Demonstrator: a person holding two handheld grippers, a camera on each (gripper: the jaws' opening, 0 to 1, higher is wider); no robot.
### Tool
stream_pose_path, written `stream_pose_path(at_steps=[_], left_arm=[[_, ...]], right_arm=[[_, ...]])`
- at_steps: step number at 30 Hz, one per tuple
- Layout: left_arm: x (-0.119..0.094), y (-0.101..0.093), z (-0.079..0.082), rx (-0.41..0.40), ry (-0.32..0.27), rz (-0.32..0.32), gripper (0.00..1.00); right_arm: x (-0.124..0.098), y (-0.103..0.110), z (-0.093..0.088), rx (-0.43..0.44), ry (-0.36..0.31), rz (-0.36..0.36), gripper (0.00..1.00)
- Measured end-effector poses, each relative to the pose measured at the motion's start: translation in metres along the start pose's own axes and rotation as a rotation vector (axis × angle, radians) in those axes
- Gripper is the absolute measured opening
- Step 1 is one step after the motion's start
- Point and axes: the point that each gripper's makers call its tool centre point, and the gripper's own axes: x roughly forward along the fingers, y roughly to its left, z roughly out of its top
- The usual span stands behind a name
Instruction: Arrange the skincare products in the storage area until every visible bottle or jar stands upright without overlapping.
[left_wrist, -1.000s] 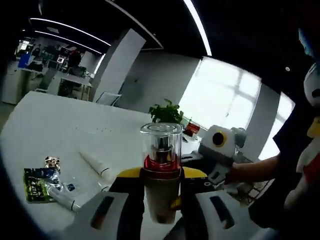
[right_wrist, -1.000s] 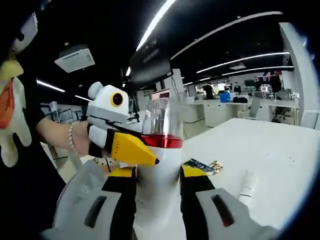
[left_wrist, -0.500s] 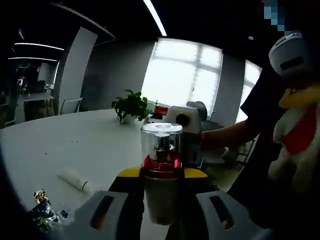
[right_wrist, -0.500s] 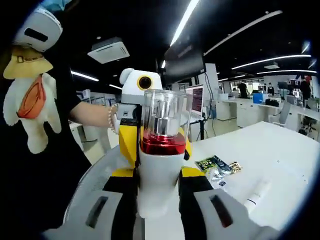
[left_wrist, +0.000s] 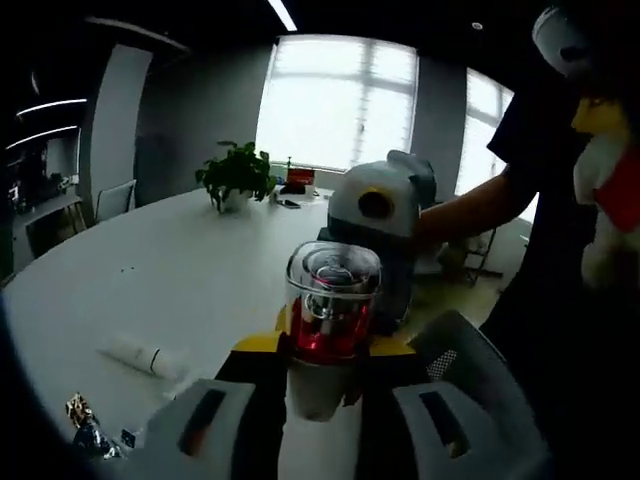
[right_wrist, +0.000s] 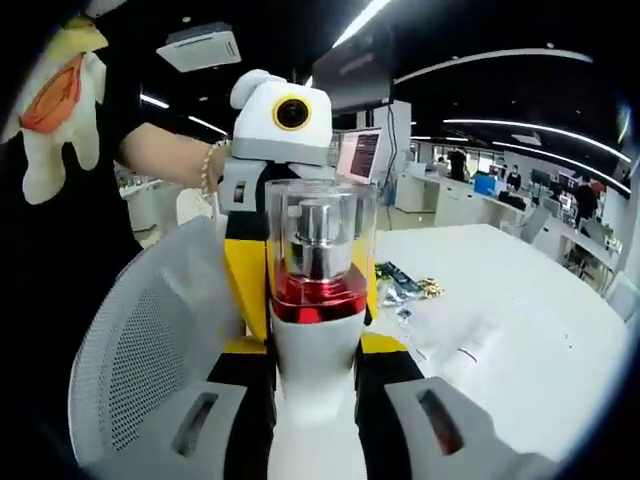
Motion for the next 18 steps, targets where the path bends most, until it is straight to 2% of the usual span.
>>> stream_pose_path(at_steps=[4,6,10,14,18], left_arm=[[0.011,-0.001,-0.012,-0.007,0.024,-0.008,0.22],[0.018,-0.008,-0.014,0.0,0.049,-0.014,0.22],[0.023,0.006,-0.033,-0.003,0.081,-0.025,0.22],[0.025,0.01,-0.041,-0.011,0.104,-0.029,0.22],[0.027,0.015,-0.047,-0.021,0.116,-0.036,0.23]], right_arm=[[0.001,-0.001,-0.022,0.028,0.026,-0.021,0.29],[0.002,-0.002,-0.03,0.023,0.047,-0.028,0.29],[0.002,-0.004,-0.042,0.023,0.079,-0.04,0.29],[0.003,-0.008,-0.054,0.028,0.1,-0.055,0.29],[0.004,-0.009,-0.058,0.033,0.111,-0.059,0.29]])
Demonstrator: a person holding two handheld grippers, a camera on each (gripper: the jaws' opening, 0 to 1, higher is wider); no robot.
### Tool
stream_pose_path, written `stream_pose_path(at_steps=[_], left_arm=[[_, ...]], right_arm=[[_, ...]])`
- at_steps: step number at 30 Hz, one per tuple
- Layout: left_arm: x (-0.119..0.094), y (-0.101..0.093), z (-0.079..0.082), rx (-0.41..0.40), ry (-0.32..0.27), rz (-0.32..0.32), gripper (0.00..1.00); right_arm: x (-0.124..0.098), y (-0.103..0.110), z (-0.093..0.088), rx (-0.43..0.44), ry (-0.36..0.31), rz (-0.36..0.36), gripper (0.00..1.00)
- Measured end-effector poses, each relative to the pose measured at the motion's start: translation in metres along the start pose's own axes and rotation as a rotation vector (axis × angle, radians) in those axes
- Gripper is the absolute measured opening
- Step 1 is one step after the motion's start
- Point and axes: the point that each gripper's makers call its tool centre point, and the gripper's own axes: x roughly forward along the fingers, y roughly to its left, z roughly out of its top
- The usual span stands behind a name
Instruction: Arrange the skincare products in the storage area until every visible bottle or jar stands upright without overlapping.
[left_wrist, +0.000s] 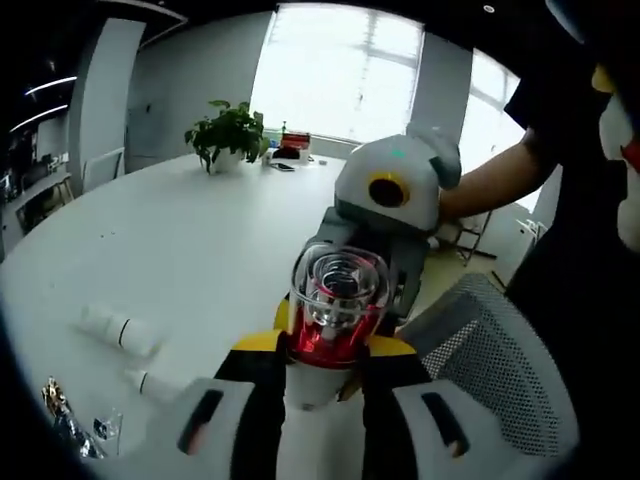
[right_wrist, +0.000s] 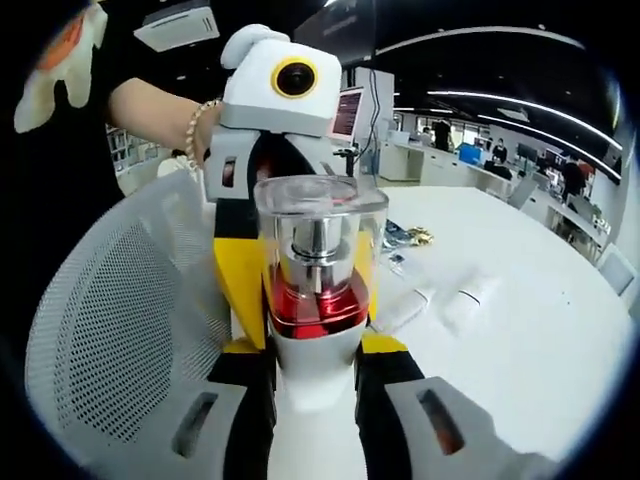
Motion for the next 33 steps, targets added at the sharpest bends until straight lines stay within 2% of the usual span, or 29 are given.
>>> stream_pose_path(at_steps=[13,24,33], left_arm=[[0.012,0.008,-0.008,-0.004,0.036,-0.006,0.24],[0.018,0.024,-0.001,-0.024,-0.003,-0.004,0.25],[0.024,0.043,0.008,-0.01,-0.013,0.006,0.24]], right_arm=[[0.008,-0.009,-0.016,-0.016,0.056,-0.024,0.29],[0.008,-0.027,-0.016,0.01,0.039,-0.028,0.3],[0.01,-0.052,-0.017,0.032,0.043,-0.043,0.3]])
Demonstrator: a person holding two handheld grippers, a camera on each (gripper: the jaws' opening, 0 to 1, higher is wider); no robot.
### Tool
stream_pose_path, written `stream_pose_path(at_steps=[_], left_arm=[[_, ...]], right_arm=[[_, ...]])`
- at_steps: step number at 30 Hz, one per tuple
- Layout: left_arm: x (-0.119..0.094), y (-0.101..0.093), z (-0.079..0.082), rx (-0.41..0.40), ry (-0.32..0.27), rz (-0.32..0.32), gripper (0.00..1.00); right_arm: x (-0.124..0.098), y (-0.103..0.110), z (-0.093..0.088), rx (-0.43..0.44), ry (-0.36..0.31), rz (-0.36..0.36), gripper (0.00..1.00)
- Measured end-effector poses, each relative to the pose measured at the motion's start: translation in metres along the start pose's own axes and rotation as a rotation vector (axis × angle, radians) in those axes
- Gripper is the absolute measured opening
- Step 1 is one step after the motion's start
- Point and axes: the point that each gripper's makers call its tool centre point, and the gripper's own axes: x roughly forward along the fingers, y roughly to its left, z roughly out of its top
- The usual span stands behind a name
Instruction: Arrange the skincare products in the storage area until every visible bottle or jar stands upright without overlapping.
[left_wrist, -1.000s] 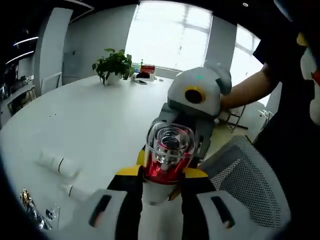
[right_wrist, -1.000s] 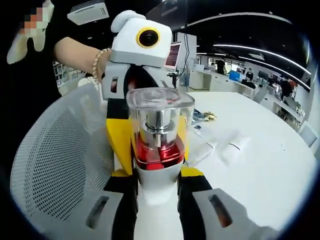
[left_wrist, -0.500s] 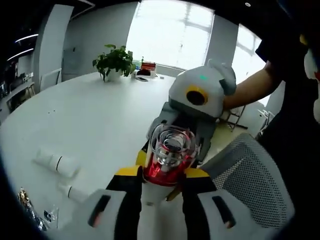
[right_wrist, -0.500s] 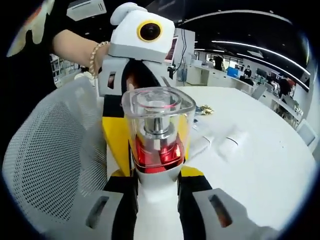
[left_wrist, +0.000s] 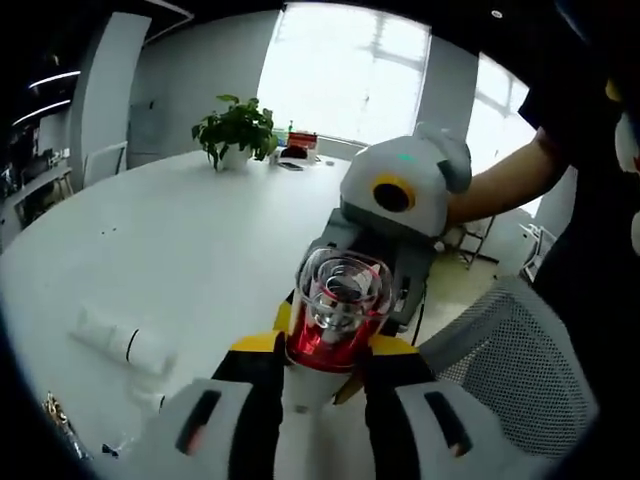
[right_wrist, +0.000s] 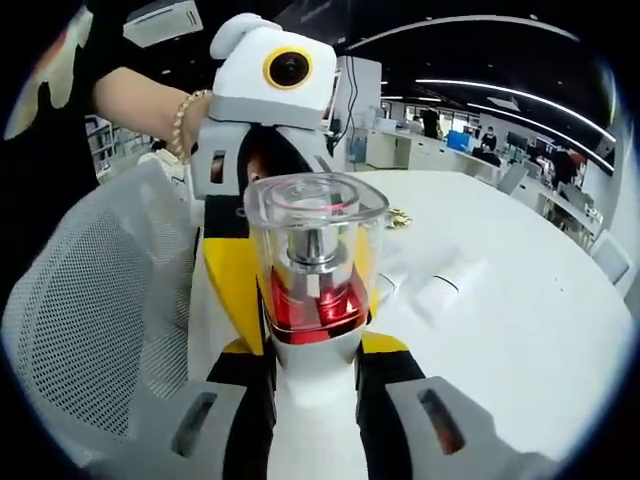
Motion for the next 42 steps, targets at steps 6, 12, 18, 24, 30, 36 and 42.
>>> stream_pose_path(at_steps=[6,12,18,24,30,36,42], left_arm=[[0.007,0.014,0.007,0.009,-0.011,-0.004,0.24],[0.011,0.03,0.013,0.018,-0.013,-0.001,0.24],[0.013,0.042,0.019,0.029,-0.025,0.003,0.24],[0.016,0.053,0.025,0.04,-0.033,0.006,0.24],[0.019,0.069,0.034,0.051,-0.04,0.013,0.24],[0.022,0.083,0.038,0.05,-0.053,0.018,0.24],[0.021,0.084,0.04,0.052,-0.054,0.019,0.25]], right_arm=[[0.003,-0.02,0.0,0.001,-0.005,-0.002,0.3],[0.005,-0.034,0.002,-0.001,-0.013,-0.009,0.3],[0.008,-0.051,0.005,-0.007,-0.021,-0.012,0.3],[0.013,-0.065,0.005,-0.02,-0.025,-0.007,0.3],[0.017,-0.079,0.006,-0.014,-0.032,-0.02,0.3],[0.02,-0.092,0.006,-0.016,-0.042,-0.023,0.3],[0.021,-0.097,0.007,-0.012,-0.044,-0.023,0.3]])
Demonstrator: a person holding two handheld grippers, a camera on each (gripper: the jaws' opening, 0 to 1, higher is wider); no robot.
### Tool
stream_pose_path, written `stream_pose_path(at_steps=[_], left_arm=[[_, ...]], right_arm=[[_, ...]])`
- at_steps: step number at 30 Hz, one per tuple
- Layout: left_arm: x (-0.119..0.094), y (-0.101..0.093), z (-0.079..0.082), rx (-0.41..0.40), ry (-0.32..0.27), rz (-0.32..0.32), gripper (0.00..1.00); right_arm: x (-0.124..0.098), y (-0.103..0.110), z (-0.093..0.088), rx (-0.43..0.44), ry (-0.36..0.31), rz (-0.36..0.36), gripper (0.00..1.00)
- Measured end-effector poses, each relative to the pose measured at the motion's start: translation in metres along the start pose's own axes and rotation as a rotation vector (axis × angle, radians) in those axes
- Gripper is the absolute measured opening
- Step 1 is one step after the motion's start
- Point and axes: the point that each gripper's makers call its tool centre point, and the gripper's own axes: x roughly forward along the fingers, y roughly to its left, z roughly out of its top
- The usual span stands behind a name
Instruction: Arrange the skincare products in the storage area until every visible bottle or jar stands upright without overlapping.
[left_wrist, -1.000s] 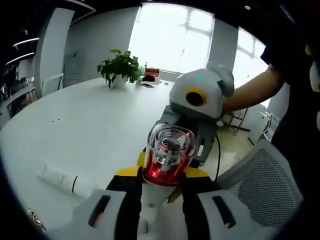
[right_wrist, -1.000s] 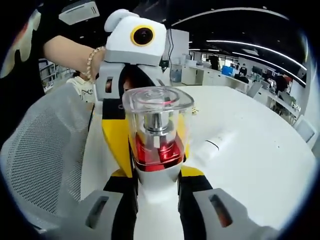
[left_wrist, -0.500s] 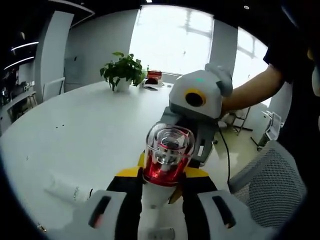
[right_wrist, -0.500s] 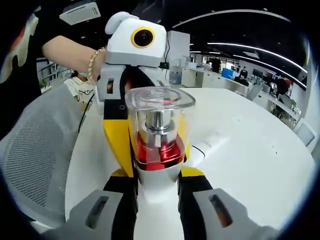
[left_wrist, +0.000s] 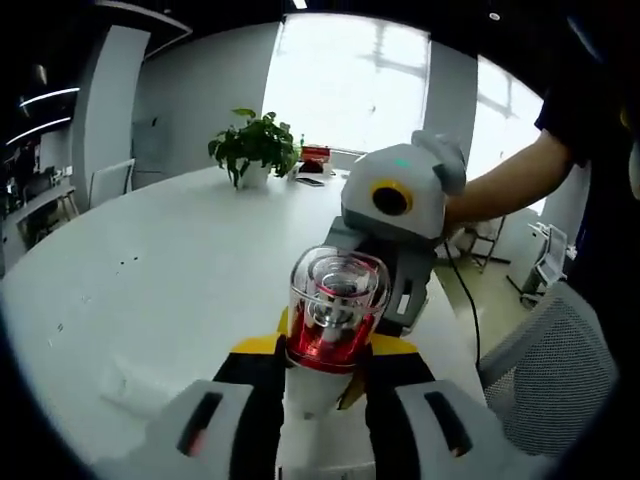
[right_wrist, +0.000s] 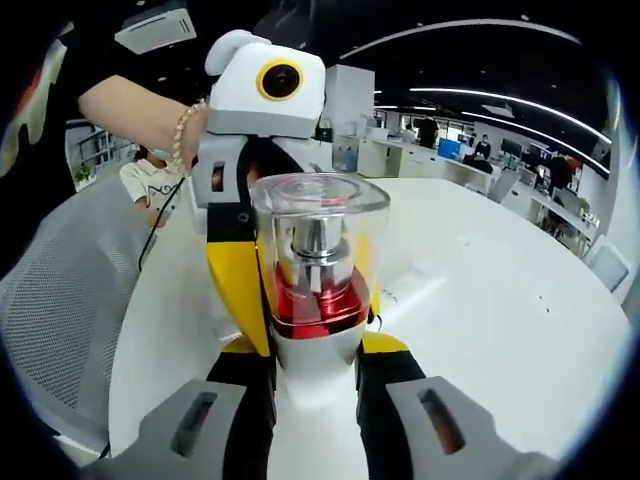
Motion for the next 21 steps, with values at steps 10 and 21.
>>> stream_pose_path(at_steps=[10,21], left_arm=[[0.0,0.003,-0.01,-0.038,0.032,0.027,0.29],[-0.011,-0.006,-0.01,-0.058,0.033,0.045,0.42]], right_arm=[[0.001,0.004,-0.01,0.001,0.052,-0.032,0.33],[-0.003,0.014,-0.007,0.086,0.033,-0.052,0.49]])
